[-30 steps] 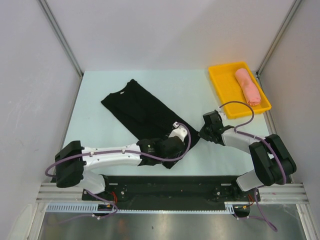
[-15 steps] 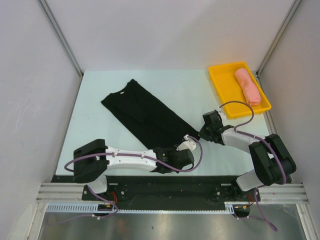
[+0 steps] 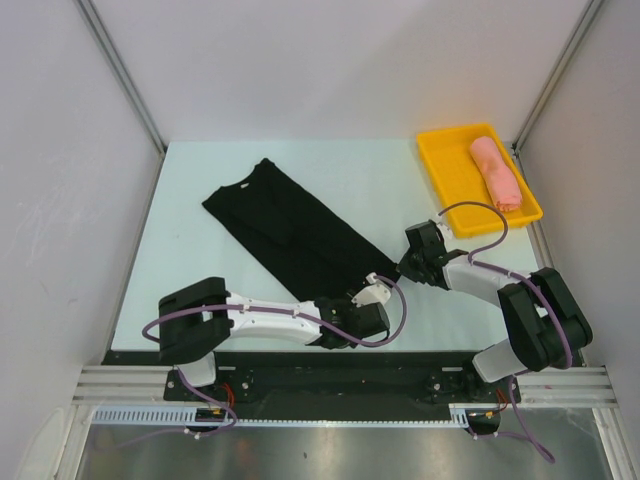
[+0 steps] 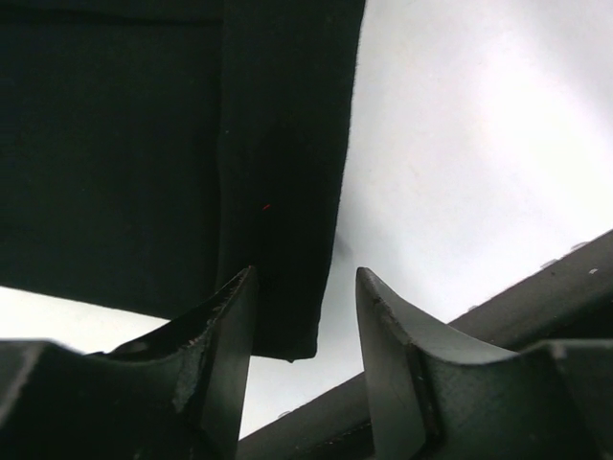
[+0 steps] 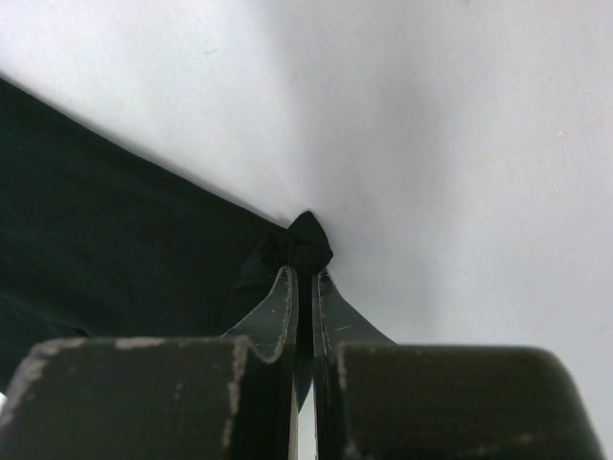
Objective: Roll the t-shirts
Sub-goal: Roll the T-shirt to the center of the board.
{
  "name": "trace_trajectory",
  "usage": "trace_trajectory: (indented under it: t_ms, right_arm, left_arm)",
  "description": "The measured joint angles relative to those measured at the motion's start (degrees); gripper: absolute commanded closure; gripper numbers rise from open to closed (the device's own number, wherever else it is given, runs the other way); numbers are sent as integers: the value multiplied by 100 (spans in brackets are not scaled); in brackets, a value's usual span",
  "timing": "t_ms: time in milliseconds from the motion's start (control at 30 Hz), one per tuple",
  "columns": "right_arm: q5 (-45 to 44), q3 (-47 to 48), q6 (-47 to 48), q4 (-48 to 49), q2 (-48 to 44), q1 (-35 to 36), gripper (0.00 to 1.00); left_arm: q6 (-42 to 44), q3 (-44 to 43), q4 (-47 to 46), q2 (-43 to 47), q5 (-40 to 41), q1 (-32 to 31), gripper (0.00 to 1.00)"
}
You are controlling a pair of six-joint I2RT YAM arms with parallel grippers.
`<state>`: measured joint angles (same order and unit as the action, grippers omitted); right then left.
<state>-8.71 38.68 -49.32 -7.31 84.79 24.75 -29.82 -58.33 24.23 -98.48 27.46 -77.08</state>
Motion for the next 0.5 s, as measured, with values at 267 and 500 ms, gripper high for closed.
trace_trajectory:
  t_ms: [267, 500]
  right_arm:
    - [13, 33, 2, -81, 0, -13, 100]
    - [17, 72, 9, -186, 0, -24, 100]
  left_arm:
    - [-11, 0, 57, -74, 44, 0, 47]
    - [-13, 15, 37, -181, 136, 0, 77]
